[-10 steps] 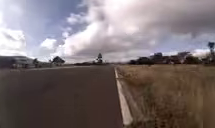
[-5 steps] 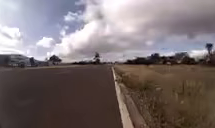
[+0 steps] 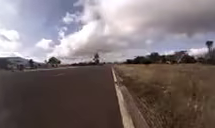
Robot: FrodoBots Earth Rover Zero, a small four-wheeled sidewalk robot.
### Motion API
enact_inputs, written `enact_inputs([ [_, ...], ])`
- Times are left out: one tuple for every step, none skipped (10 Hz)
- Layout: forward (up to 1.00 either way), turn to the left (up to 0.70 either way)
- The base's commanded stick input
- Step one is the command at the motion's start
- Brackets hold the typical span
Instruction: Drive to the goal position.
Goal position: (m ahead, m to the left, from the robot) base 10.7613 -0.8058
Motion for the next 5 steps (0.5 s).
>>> enact_inputs([
  [0.84, -0.01],
  [0.85, -0.04],
  [0.82, -0.02],
  [0.81, -0.06],
  [0.82, -0.06],
])
